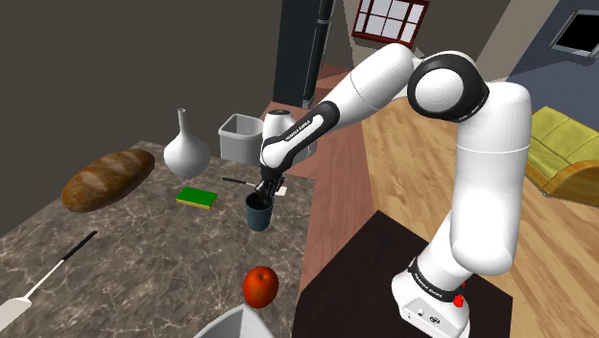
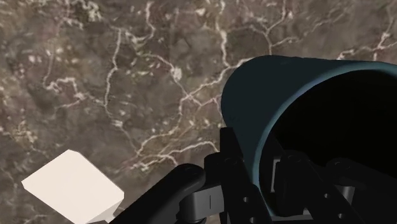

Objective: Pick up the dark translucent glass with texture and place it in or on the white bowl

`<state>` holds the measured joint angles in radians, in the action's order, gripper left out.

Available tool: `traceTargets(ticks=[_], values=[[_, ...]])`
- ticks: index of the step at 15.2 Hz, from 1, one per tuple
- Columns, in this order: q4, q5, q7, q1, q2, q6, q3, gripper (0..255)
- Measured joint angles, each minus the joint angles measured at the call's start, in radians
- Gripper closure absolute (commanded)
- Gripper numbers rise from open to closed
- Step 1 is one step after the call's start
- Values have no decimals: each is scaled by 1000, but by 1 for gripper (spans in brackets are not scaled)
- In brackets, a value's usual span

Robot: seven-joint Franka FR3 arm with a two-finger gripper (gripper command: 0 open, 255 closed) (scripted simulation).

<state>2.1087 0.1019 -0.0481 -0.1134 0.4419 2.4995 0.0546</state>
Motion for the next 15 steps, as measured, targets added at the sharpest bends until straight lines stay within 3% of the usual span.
traceTargets(ticks=[7,15], values=[[1,0,0,1,-5,-5,0,255],[-2,-3,-6,2,-82,-84,-1,255]])
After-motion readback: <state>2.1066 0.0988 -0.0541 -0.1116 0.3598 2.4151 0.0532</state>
